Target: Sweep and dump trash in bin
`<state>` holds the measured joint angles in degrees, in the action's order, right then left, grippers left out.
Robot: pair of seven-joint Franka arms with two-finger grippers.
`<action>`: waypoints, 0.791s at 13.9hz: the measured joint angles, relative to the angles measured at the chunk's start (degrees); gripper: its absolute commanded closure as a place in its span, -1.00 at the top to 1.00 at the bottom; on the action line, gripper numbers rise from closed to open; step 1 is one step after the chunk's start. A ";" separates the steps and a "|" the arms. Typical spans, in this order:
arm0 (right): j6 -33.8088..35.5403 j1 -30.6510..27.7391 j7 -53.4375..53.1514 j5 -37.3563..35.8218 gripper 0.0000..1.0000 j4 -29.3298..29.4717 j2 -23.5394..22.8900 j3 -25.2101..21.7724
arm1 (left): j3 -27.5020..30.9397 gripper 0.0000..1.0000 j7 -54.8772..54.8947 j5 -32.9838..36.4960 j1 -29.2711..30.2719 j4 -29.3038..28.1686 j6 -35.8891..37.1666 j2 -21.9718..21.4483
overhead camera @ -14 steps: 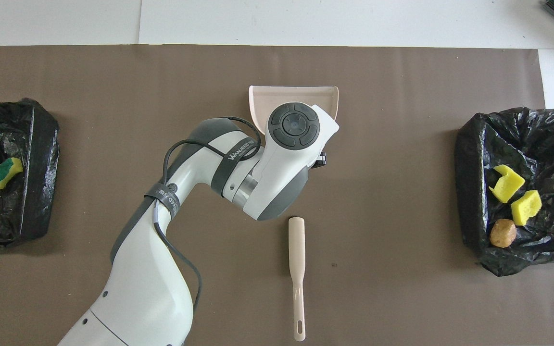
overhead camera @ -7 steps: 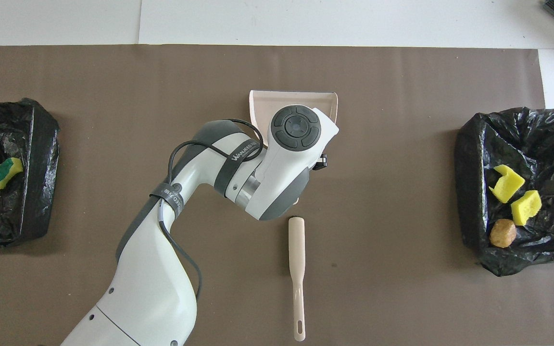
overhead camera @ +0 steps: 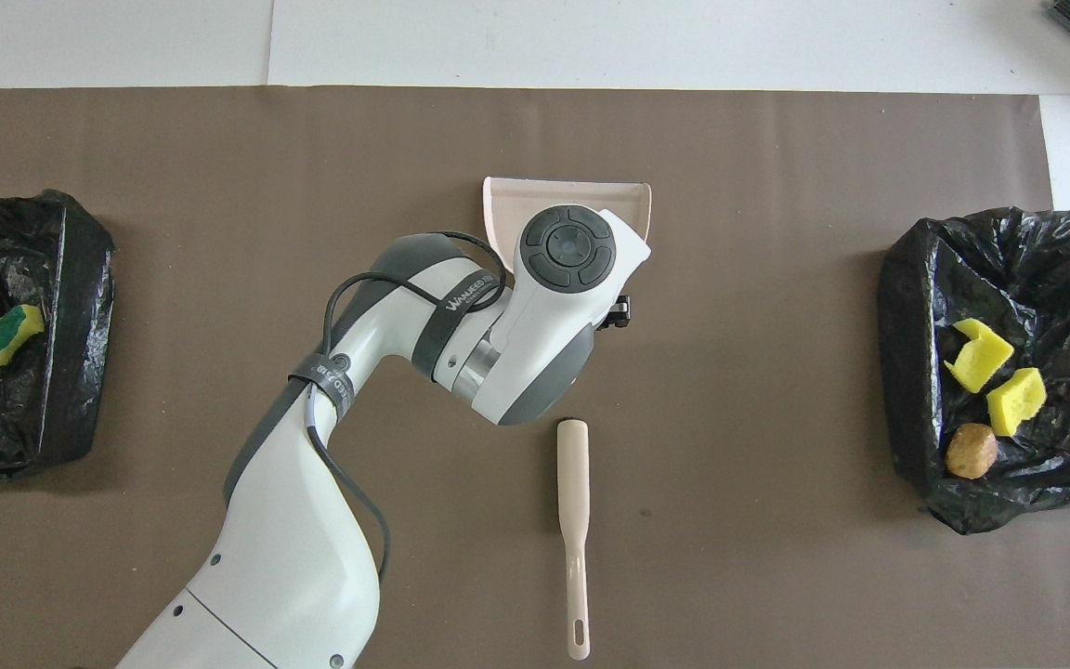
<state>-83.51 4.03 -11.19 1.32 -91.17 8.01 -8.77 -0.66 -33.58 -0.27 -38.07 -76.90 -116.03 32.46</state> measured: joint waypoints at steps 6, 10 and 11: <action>0.21 -0.07 0.00 0.00 1.00 0.77 -0.78 0.51 | 6.72 1.00 21.88 0.00 6.69 -9.81 3.23 -16.28; 0.58 -0.09 0.00 0.00 1.00 0.81 -0.78 0.51 | 7.04 1.00 32.98 0.01 15.41 -11.31 13.49 -25.86; 0.58 -0.07 0.00 0.00 1.00 0.91 -0.78 0.57 | 7.11 1.00 36.09 0.01 17.54 -11.33 15.42 -27.68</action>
<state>-82.93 3.95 -11.19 1.32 -90.26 7.23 -8.20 6.45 2.51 -0.25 -20.54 -88.23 -100.61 4.78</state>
